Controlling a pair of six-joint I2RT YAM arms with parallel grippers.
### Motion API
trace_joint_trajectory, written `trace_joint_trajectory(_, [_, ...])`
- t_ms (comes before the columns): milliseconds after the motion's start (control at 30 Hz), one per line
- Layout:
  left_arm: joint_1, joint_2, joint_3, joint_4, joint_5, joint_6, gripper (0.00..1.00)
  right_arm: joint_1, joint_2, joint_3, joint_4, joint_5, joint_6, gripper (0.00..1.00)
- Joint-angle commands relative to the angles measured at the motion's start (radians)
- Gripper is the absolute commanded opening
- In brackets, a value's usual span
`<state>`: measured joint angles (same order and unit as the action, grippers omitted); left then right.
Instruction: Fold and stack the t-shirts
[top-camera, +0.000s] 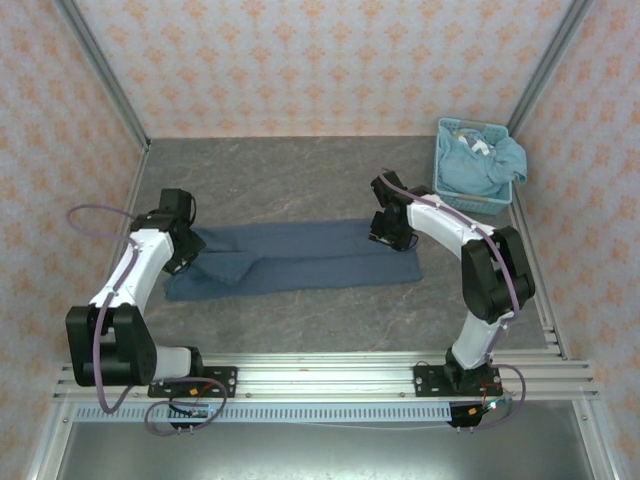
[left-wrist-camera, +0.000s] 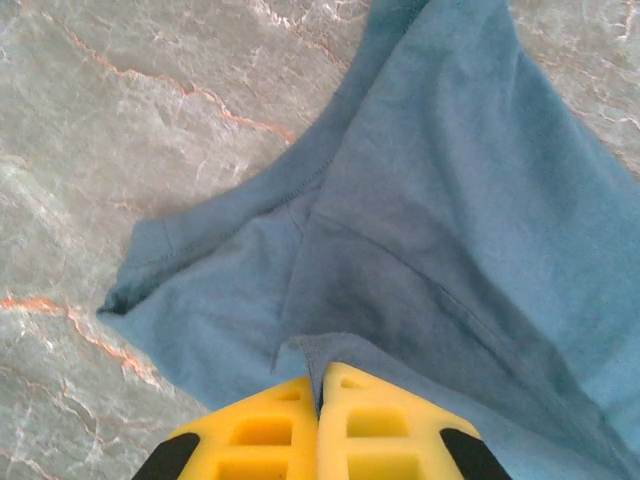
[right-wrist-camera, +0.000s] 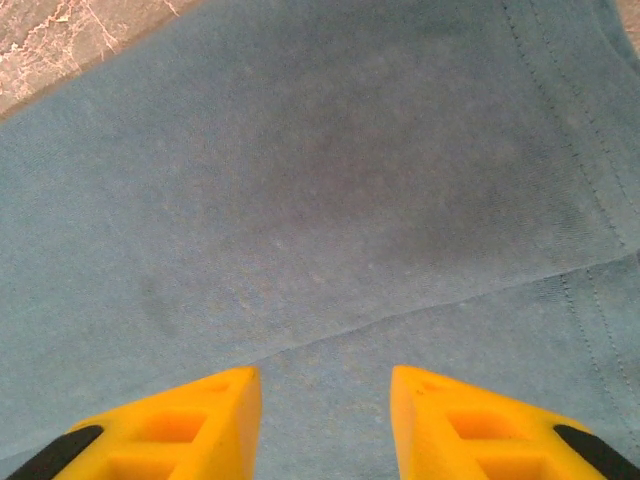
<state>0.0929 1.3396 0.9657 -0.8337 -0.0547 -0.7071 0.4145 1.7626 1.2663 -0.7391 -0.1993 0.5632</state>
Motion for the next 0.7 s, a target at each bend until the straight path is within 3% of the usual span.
trace_joint_trajectory(0, [-0.002,0.045,-0.028,0.073,-0.103,0.06,0.0,0.006,-0.039,-0.021,-0.007,0.013,-0.008,0.39])
trace_joint_trajectory(200, [0.005,0.191,-0.012,0.142,-0.14,0.061,0.03,0.006,-0.049,-0.039,-0.011,0.018,-0.008,0.39])
trace_joint_trajectory(367, [0.008,0.313,0.082,0.036,-0.225,0.04,0.46,0.006,-0.064,-0.048,-0.019,0.03,-0.01,0.39])
trace_joint_trajectory(467, [0.004,0.272,0.125,-0.04,-0.292,0.006,0.58,0.005,-0.079,-0.049,-0.028,0.055,-0.021,0.38])
trace_joint_trajectory(567, [-0.023,0.164,0.156,-0.116,-0.301,-0.034,0.6,0.0,-0.09,-0.044,-0.031,0.075,-0.045,0.38])
trace_joint_trajectory(667, [-0.07,0.05,0.123,-0.144,-0.208,-0.113,0.58,-0.021,-0.075,-0.036,-0.021,0.068,-0.07,0.39])
